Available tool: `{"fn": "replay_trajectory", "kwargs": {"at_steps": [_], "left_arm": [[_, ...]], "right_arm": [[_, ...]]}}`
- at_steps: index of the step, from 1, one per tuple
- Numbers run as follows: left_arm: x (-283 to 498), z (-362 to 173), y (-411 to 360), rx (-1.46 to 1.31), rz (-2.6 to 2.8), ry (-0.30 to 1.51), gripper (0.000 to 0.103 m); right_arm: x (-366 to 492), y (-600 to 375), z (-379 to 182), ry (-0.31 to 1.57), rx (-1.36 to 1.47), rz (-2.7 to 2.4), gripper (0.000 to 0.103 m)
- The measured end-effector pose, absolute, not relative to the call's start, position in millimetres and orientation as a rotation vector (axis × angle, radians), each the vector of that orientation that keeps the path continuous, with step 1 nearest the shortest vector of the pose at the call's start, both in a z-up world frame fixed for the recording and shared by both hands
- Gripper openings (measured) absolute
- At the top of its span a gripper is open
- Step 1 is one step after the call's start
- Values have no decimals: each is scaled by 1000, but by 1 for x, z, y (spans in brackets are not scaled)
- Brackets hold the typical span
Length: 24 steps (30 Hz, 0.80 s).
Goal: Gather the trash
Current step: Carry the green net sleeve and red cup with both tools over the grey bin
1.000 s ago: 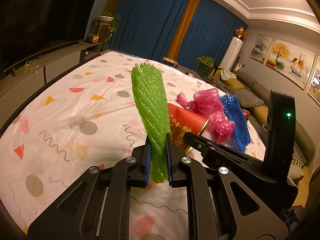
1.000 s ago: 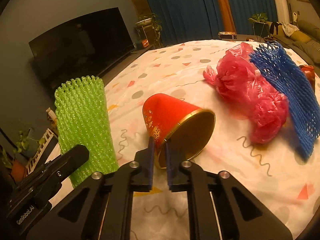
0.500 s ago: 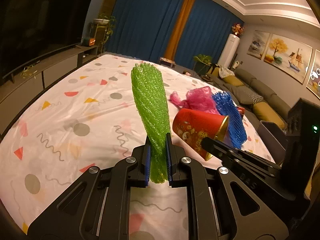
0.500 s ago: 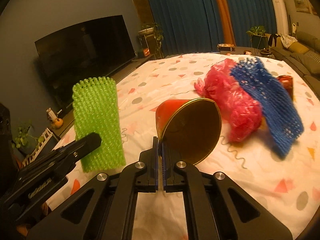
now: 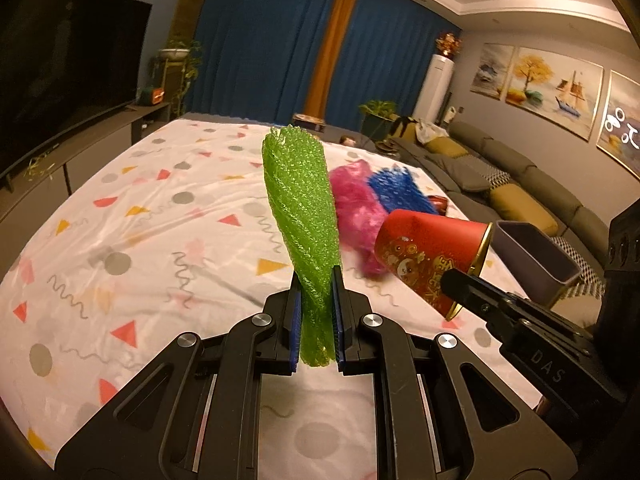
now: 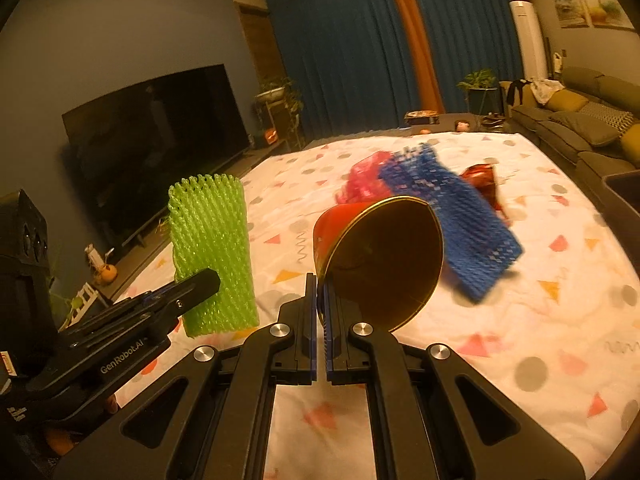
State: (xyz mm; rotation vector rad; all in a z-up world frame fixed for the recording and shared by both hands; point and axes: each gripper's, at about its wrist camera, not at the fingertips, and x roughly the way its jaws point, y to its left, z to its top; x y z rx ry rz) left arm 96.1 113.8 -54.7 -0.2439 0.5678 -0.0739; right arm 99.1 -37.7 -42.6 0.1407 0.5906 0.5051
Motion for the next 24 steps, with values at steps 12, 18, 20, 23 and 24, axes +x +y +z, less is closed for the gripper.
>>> {"fn": "replay_trajectory", "kwargs": {"at_steps": [12,18,20,23,24], "left_arm": [[96,-44,72,-178,-137,558,12],[104,-43,48,-146,-177,554,12],[106,-42,38,-132,-194,551,12],[111,-39,21,-110,-228,543,12],[114,-38,15,-101,-241,538,12]], "right_arm": [[75,-99,-40,540,186,423,4],[68,-130,-39,512,218,362,4],[67,-140,-39,508,227,345,4],[66,-151,-37,500,234,321,4],[63,-156,-36,495,237,310,4]]}}
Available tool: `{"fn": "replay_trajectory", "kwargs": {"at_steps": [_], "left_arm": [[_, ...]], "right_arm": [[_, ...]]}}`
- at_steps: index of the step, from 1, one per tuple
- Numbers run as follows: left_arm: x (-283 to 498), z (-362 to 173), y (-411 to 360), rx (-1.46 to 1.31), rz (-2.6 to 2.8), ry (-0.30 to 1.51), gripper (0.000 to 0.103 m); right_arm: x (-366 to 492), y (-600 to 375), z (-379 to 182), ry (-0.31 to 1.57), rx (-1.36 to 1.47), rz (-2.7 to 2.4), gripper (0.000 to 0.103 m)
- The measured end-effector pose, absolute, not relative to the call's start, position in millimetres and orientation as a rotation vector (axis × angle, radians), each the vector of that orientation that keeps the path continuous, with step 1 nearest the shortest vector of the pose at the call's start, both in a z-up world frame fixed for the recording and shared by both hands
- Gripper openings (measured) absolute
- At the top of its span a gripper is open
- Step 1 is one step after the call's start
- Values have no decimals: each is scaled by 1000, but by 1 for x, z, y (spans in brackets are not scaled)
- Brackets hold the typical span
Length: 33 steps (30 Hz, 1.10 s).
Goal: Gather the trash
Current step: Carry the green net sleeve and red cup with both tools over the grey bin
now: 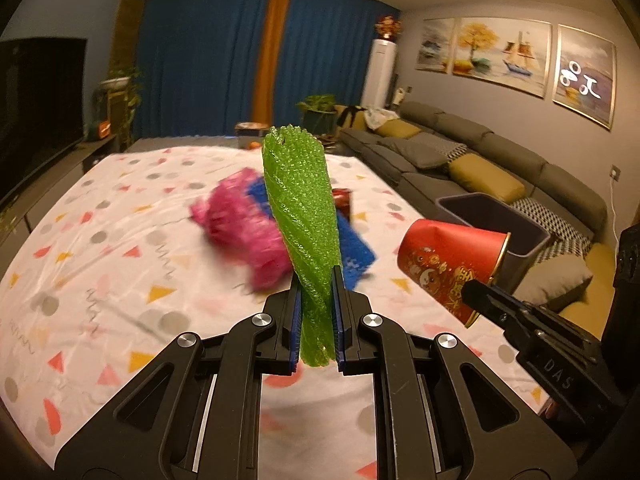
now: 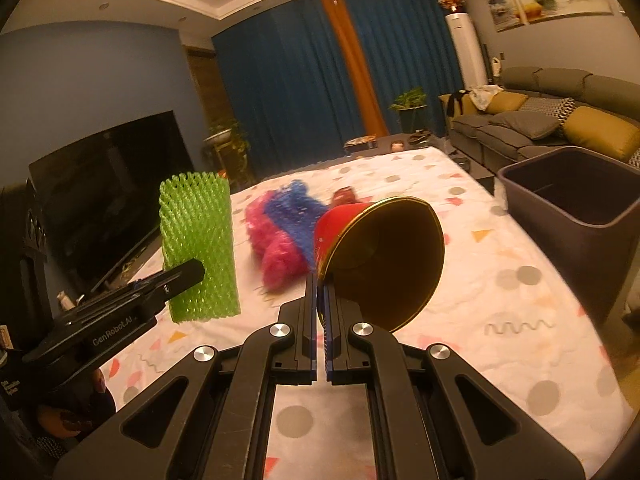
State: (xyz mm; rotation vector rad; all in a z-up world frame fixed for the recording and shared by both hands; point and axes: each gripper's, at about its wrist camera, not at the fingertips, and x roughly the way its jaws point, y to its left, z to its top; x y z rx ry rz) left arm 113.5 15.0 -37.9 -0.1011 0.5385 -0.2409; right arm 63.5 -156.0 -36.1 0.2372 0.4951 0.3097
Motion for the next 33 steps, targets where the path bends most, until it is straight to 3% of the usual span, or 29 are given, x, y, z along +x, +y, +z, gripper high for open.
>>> {"fn": "replay_trajectory", "kwargs": {"at_steps": [23,33], "left_arm": [[187,-4,-173,43,-554,451,12],[232,-18,-240,63,-652,472,12]], "right_arm": [[103,-311,-14,378,260,-98,4],[138,-355,-19,393,256,-188,4]]}}
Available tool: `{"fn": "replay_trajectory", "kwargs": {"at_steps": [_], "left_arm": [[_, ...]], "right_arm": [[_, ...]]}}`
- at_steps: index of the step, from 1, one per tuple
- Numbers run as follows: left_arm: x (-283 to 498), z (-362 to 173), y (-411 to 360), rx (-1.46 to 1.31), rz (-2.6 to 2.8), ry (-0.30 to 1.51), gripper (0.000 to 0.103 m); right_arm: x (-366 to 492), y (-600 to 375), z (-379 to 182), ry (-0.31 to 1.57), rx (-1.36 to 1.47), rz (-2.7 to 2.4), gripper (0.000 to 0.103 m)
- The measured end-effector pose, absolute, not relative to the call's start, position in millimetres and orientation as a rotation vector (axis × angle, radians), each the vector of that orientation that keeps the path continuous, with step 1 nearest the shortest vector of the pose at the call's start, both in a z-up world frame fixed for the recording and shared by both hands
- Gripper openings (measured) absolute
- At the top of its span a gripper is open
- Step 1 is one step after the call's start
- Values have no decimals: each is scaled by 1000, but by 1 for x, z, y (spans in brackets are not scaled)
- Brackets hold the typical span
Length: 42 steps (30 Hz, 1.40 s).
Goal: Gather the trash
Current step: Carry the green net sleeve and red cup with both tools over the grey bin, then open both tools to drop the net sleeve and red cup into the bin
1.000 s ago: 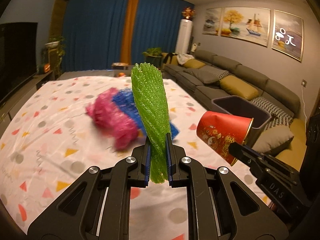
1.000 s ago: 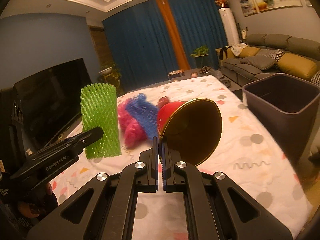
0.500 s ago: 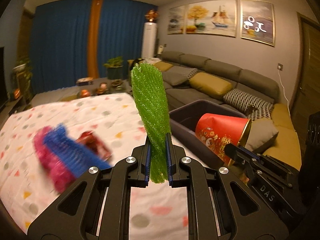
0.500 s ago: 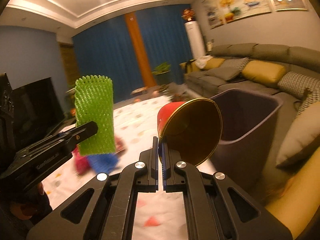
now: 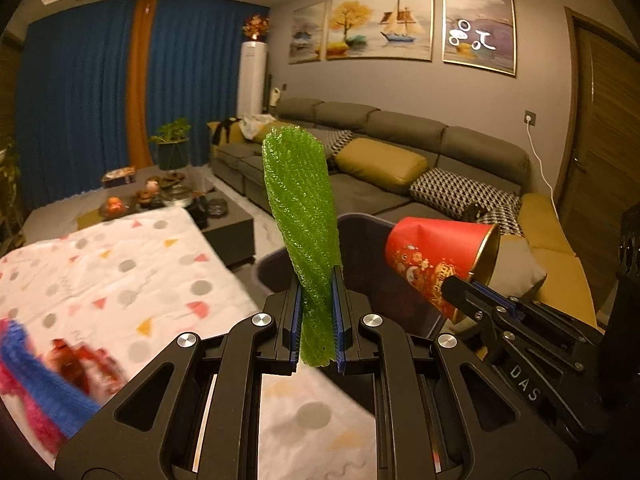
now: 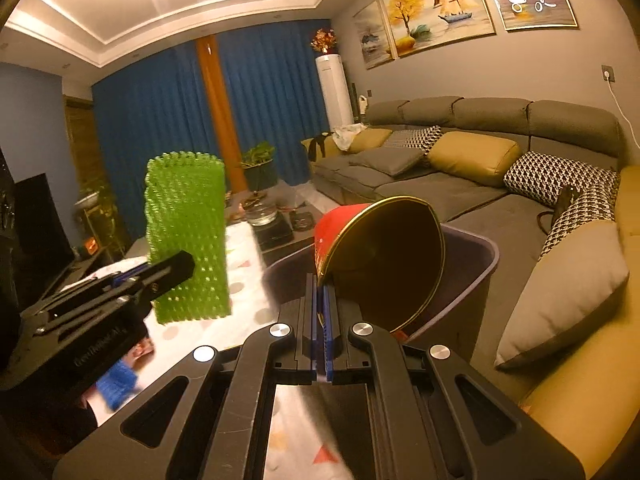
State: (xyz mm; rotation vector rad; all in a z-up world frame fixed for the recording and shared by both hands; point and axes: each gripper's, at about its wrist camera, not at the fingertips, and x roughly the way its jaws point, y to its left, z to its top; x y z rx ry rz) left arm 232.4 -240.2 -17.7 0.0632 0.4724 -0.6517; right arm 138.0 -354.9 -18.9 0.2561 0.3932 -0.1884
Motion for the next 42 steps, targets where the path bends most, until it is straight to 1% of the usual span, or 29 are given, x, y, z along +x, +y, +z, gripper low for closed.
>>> {"fn": "replay_trajectory", "kwargs": {"at_steps": [8,19,31,36,39,40,41,42], "left_arm": [[254,-43,-263,83,-676,525,12],[273,-55,-283,89,-712,575,13],[286,-68,-287,84,-740,628,13],[293,-72,-285,64,-745,658,16],[295,-74,-285,56,-753,669,22],[295,-75,-286,56,-753,672,30],[295,-76,-286,56,-751,674,41],[296,-76,-284,51,-747,674,46]], "right_arm": [[154,-370,-38,435,273,-221,4],[163,-373,-45,465,274,-229,4],[173,-383,-49,484,287,-229,4],[173,-382,-52,486,296,-234,4],[173,-383,-52,486,299,-234,4],[173,-383,-52,487,300,-233,4],[173,-383,-52,487,302,-233,4],[173,-384,-52,487,304,-234,4]]}}
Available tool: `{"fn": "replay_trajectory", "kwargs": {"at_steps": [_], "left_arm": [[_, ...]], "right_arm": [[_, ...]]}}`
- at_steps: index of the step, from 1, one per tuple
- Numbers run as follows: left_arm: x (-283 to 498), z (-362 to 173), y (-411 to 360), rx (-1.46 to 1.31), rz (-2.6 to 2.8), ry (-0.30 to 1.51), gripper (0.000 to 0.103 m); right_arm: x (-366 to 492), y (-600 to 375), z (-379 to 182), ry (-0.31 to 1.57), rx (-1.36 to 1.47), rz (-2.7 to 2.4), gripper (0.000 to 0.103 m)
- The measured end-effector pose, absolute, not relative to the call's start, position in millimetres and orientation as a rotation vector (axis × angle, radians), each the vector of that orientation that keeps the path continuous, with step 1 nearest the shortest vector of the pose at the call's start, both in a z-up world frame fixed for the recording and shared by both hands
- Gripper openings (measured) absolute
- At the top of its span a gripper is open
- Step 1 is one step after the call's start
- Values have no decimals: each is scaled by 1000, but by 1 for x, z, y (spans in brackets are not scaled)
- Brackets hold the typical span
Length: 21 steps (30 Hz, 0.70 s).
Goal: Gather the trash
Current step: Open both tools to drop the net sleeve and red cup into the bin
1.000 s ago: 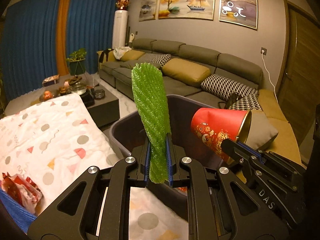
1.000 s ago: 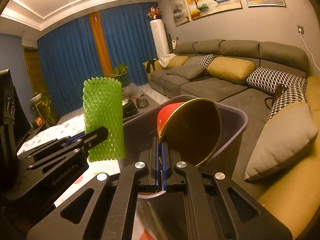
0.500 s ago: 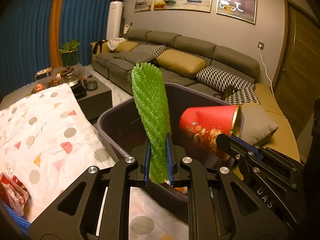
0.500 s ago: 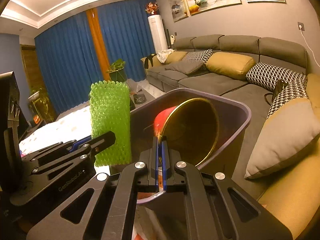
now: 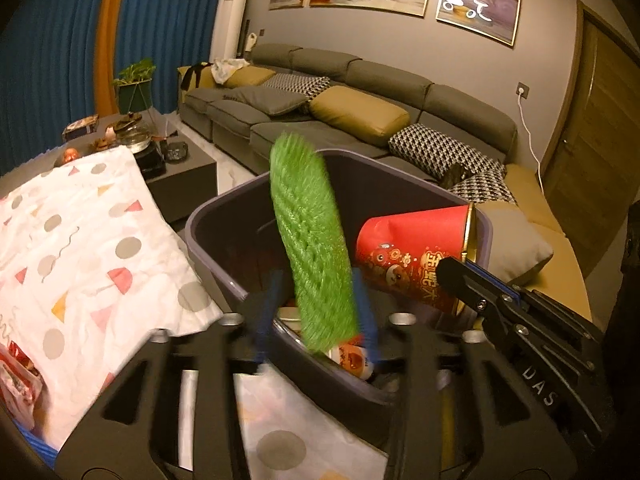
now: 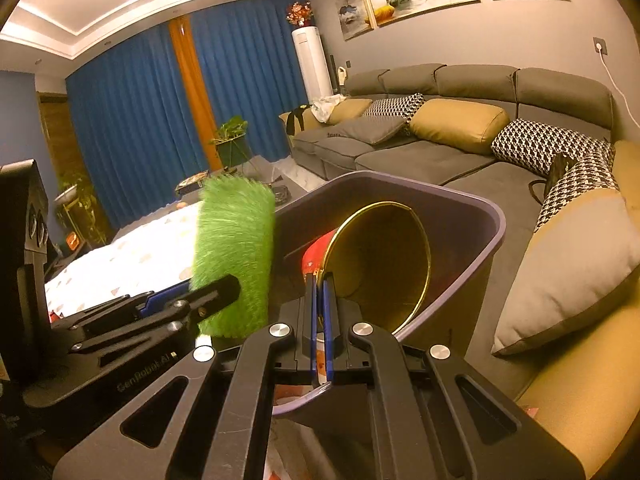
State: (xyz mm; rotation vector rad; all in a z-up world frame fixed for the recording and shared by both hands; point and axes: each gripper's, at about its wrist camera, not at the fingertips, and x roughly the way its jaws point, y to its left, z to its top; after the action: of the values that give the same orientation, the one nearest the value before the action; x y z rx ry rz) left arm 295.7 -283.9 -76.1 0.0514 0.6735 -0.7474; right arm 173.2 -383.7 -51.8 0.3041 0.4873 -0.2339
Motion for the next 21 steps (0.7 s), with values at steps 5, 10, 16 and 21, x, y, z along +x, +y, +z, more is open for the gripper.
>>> {"fn": "replay_trajectory", "kwargs": {"at_steps": [5,10,16,21], "left_arm": [[296,-69,-265,-2,-711,651,75],[286,-52,-237,-29,-633,604,84],[267,-35,-190,-28,-461,557,90],[240,-27,-144,-17,-354,522,91]], "right_arm": [[176,-382,-53,495,298,-235,4],[181,-377,-53,498,282,-232,15],[168,-371,-48,458,267,-259,54],[147,-351,-40,433,232,-237,69]]}}
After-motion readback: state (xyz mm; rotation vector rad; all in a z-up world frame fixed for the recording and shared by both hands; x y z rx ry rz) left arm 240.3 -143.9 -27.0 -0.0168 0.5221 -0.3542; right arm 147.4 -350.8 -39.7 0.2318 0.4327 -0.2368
